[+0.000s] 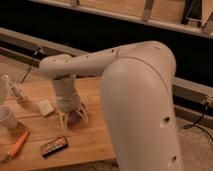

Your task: Move the arm in a circular motion

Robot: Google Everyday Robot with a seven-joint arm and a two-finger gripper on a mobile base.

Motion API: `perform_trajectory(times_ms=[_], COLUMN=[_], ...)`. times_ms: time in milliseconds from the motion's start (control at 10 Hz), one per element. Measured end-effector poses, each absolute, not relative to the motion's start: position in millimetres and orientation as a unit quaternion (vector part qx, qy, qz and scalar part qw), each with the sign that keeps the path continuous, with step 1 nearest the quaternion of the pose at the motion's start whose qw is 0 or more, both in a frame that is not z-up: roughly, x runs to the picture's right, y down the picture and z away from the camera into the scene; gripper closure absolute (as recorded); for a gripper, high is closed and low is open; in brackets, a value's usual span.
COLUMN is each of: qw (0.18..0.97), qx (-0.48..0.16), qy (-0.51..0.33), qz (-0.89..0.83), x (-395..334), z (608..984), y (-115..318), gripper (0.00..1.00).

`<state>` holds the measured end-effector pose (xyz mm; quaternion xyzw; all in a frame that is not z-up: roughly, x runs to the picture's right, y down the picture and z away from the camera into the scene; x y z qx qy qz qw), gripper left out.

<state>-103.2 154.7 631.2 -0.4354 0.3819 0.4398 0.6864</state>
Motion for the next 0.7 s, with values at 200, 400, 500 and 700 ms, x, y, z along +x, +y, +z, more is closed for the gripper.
perform_trajectory(times_ms=[200,400,500,700], qw=[0.658,0.635,0.626,0.609], qx=[-0.406,-0.373,-0.357,-0.310], qy=[0.400,0.409,0.411,0.403], qz=[0.492,0.538,0.558,0.609], x=[-60.6,-21.8,-4.7,33.6], z=[636.8,644.4,649.0,669.5], y=[149.1,136.8,129.3,99.1], gripper=[0.35,0.35,0.35,0.35])
